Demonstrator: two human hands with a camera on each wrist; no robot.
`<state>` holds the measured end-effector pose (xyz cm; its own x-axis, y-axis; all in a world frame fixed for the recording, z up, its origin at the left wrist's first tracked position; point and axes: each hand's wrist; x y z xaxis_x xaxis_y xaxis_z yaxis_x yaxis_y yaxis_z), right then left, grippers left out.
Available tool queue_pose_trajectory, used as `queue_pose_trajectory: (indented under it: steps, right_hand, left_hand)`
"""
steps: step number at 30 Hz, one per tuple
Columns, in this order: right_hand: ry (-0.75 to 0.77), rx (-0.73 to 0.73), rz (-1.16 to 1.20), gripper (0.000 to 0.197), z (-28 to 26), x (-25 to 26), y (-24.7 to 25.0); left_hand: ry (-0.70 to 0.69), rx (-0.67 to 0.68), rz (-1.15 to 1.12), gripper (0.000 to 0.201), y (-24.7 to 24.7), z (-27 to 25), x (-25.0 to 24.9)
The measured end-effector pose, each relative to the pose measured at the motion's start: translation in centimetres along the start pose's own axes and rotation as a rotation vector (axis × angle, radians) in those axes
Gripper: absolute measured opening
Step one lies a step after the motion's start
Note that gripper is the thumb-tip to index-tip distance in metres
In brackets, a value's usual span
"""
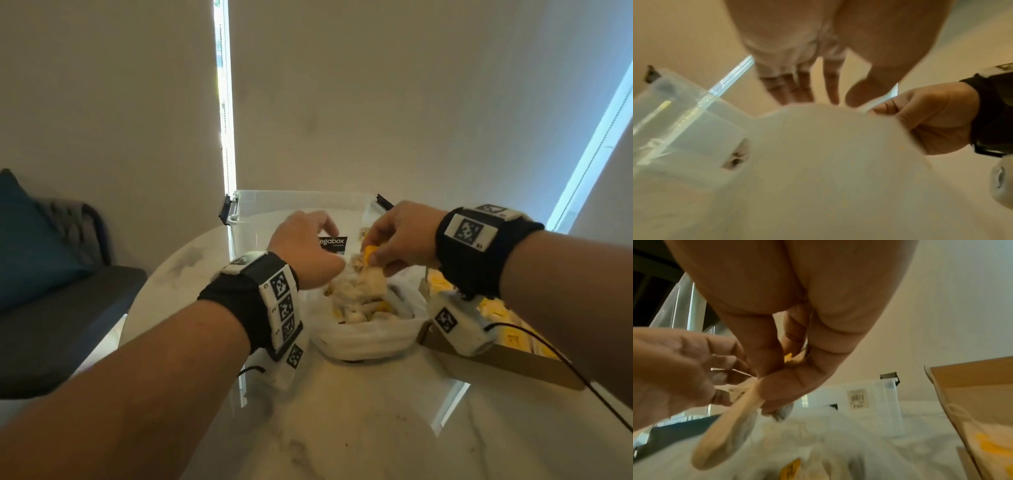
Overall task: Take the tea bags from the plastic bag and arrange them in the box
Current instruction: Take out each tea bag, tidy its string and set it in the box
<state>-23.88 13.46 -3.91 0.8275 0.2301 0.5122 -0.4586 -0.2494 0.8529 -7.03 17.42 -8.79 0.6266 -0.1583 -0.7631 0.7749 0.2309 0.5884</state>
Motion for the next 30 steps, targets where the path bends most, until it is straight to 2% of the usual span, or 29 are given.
queue_pose_trajectory:
  steps: [1,2,4,6,7,9,11,14,17,25,30]
  right_hand:
    - [0.01,-0.017,0.042,0.013,-0.3,0.0,0.7]
    - [0.023,-0.032,0.086,0.014,-0.6,0.0,1.3]
    - [0.061,-0.056,0.187,0.015,-1.2,0.2,2.5]
    - [0.114,-0.057,0.314,0.015,-1.8,0.4,3.5]
    - [0.137,-0.037,0.364,0.015,-2.1,0.4,4.0]
    - [0.165,0.035,0.369,0.015,-2.7,0.5,4.6]
    - [0.187,0.073,0.165,0.012,-3.2,0.3,4.9]
    - [0.191,0.034,-0.198,0.007,-4.0,-0.6,4.9]
    - [0.146,-0.024,-0.329,0.007,-4.7,-1.9,5.2]
    - [0.128,-0.141,-0.299,0.012,-5.7,-5.1,6.5]
    - [0.15,-0.077,-0.402,0.012,-6.2,-5.5,6.1]
  left_hand:
    - [-0.006,-0.086,-0.184,0.025,-0.3,0.3,-0.5]
    - [0.049,-0.118,-0.411,0.019,-0.7,0.5,-1.1]
    - [0.306,-0.057,-0.909,0.034,-1.5,0.6,-2.2]
    - [0.534,0.101,-1.31,0.057,-2.1,0.3,-3.1]
    - [0.585,0.181,-1.459,0.068,-2.3,0.1,-3.4]
    - [0.594,0.32,-1.713,0.079,-2.8,-0.6,-4.3]
    - [0.566,0.395,-1.897,0.077,-3.7,-1.4,-5.4]
    - [0.578,0.441,-1.938,0.064,-5.7,-2.4,-6.6]
    - [0.597,0.424,-1.954,0.049,-7.8,-2.7,-6.9]
    - [0.559,0.381,-1.859,0.028,-10.6,-2.2,-8.7]
    - [0.637,0.351,-1.697,0.033,-11.3,-1.9,-8.5]
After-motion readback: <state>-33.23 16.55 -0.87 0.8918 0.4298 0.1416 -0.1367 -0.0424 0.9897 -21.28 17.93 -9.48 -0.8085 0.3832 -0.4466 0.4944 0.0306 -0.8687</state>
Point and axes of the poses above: each hand's wrist, its own z-axis towards the middle knuckle, its own y-axis out of the back of the hand, x = y × z, and after that the axes turned 9 degrees about -z, right-handed
